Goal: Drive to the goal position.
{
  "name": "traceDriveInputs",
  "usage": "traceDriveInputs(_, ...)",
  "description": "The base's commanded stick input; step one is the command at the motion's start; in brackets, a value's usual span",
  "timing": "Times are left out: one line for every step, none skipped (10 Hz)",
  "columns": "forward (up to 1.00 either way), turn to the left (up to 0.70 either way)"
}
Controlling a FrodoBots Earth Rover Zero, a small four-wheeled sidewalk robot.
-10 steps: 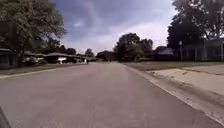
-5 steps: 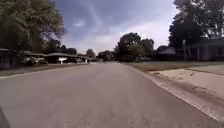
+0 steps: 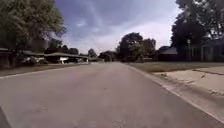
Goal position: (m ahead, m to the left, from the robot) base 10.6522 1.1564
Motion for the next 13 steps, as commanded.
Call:
traceDriveInputs(0.70,0.03)
traceDriveInputs(0.70,0.03)
traceDriveInputs(0.70,0.03)
traceDriveInputs(0.70,0.03)
traceDriveInputs(0.70,0.03)
traceDriveInputs(0.70,0.03)
traceDriveInputs(0.70,0.03)
traceDriveInputs(0.70,0.03)
traceDriveInputs(0.70,0.03)
traceDriveInputs(0.70,0.03)
traceDriveInputs(0.70,0.03)
traceDriveInputs(0.70,0.03)
traceDriveInputs(0.70,0.03)
